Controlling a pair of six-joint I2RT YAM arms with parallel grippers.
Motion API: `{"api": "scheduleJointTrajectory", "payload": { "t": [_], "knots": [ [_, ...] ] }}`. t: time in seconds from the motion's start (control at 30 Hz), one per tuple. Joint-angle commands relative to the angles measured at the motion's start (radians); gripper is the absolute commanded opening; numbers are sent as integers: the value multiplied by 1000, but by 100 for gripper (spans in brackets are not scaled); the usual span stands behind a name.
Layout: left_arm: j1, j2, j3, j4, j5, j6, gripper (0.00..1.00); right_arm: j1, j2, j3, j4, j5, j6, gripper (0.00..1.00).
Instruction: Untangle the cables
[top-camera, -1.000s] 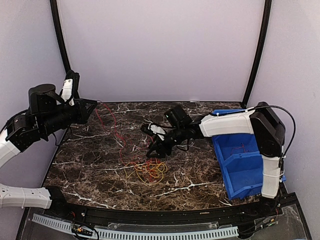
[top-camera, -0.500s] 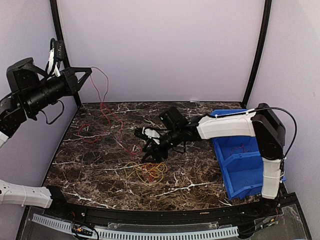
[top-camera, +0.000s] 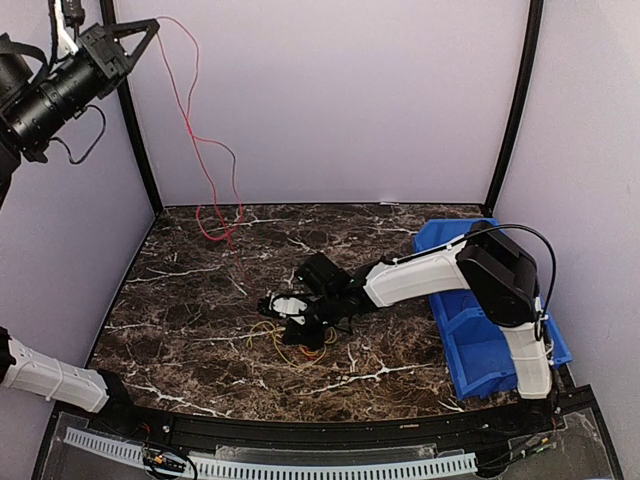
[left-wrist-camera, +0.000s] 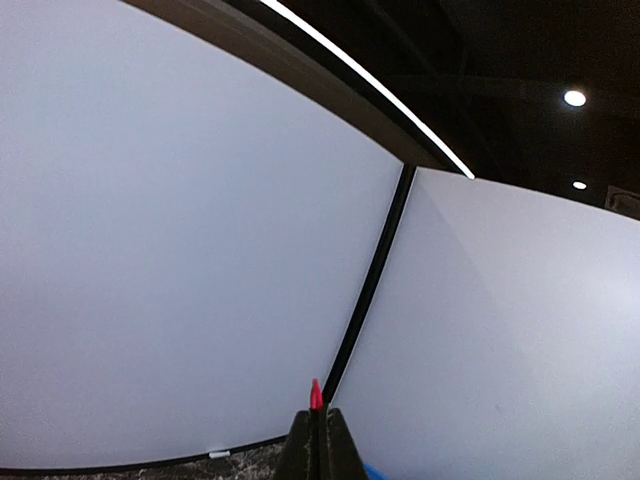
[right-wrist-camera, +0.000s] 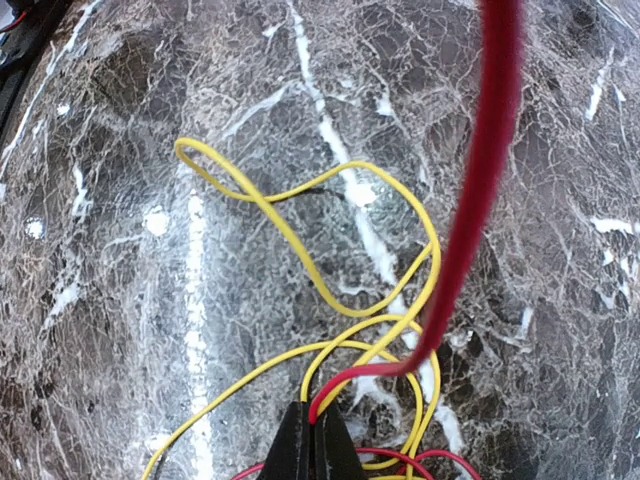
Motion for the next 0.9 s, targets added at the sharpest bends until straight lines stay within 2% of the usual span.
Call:
{"api": "scheduleJointTrajectory", "payload": {
  "t": [0.0, 0.2, 0.37, 0.5, 0.6, 0.73, 0.87],
  "knots": [
    [-1, 39, 218, 145, 43, -3, 0, -3, 43, 2, 9, 47, -4, 1],
    [-1, 63, 335, 274, -11, 10, 0, -4, 78, 5, 8, 70, 3, 5],
    [-1, 68, 393, 304, -63, 46, 0, -5, 112, 16, -9, 66, 8, 8],
    [-1, 63, 403, 308, -102, 80, 0, -13, 108, 33, -34, 76, 5, 29],
    [-1, 42, 383, 285, -131, 94, 0, -41, 68, 23, -44, 77, -15, 36],
    [-1, -39, 226, 292, -179, 101, 0, -87, 11, 3, -55, 10, -46, 37],
    [-1, -143, -42, 308, -255, 108, 0, -112, -55, 0, -93, -91, -86, 41]
  ]
}}
